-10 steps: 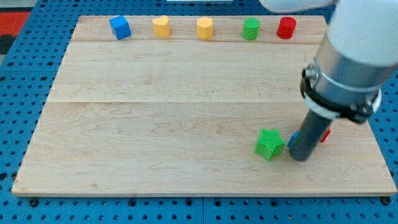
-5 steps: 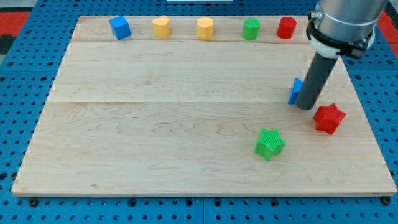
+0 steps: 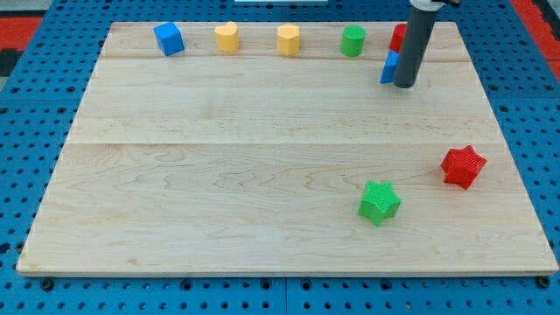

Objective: Place the blue triangle in between the yellow hexagon and green circle

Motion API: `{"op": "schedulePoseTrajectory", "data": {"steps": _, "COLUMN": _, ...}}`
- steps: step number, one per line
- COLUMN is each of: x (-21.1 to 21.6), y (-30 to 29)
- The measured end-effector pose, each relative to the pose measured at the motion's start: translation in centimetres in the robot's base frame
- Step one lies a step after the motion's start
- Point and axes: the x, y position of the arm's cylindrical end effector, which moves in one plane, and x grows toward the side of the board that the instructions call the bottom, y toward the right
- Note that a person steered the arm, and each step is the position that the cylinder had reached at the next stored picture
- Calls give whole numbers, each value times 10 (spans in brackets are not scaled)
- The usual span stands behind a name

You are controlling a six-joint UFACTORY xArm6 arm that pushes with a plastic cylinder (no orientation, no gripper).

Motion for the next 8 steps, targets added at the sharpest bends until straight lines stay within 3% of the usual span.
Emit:
{"op": "schedulePoseTrajectory", "data": {"steps": 1, "x": -38, "y": -4}}
{"op": "schedulePoseTrajectory", "data": {"steps": 3, "x": -58, "y": -92}}
{"op": "schedulePoseTrajectory", "data": {"steps": 5, "x": -58, "y": -126}}
{"op": "schedulePoseTrajectory", "data": {"steps": 8, "x": -67, "y": -132}}
